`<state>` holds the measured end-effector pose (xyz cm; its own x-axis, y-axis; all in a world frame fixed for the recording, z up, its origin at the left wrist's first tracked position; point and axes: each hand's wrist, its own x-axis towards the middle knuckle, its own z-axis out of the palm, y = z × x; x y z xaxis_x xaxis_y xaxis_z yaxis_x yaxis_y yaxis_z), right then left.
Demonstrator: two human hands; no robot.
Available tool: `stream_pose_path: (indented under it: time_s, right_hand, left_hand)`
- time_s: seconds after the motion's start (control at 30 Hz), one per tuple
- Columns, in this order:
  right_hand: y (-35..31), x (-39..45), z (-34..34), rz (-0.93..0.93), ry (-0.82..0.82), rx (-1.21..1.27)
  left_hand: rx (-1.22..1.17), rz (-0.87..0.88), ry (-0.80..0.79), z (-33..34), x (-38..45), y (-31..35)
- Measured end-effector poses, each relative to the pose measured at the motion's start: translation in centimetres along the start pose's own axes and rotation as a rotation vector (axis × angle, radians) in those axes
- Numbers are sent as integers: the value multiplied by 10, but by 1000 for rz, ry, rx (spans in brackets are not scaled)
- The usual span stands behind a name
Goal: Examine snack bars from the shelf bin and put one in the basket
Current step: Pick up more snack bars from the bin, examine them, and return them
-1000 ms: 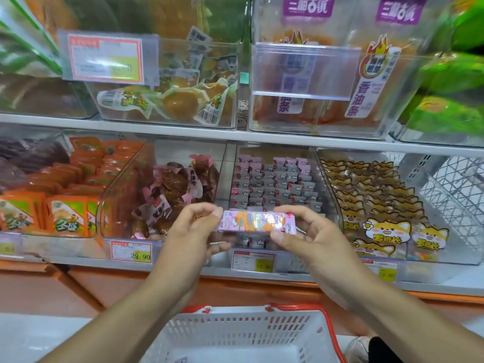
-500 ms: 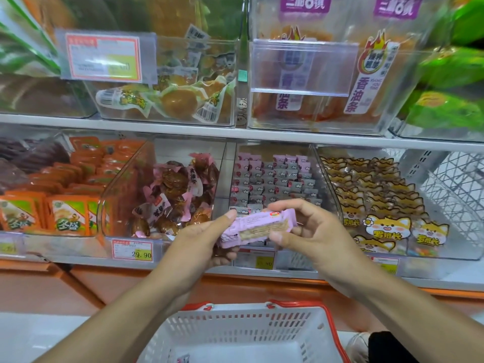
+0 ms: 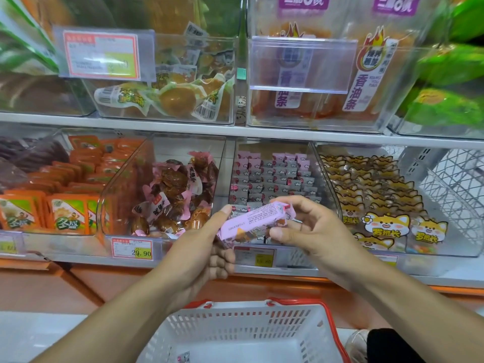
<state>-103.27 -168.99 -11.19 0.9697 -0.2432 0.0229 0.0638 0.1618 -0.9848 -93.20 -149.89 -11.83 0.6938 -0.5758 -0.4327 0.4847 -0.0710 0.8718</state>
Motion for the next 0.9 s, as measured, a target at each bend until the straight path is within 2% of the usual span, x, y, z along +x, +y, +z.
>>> stream_pose_path:
  time_s: [0.07,0.2,0.37,0.57,0.67,0.77,0.83,0.9]
  right_hand:
    - [1,0,2,-5,11,13]
    - [2,3,0,33,124,-9]
    - [0,7,-1,96,173,63]
    - [-6,16,2,63,219,134]
    - [-14,28,1,8,275,90]
    - [-24,54,-8,-98,516,53]
    - [-27,75,-16,-173,676,-132]
    - [-25,94,-21,-225,704,-295]
  left_hand:
    - [-31,-12,-28,1,0,-1]
    - [-83,138,-46,2,2,0]
    - [-67,194,13,3,8,-3]
    - [-11,284,107,12,14,-5]
    - [117,395,154,17,16,-7]
    - [353,515,154,25,19,-11]
    - [571,580,163,30,21,-16]
    - [821,681,160,34,23,-20]
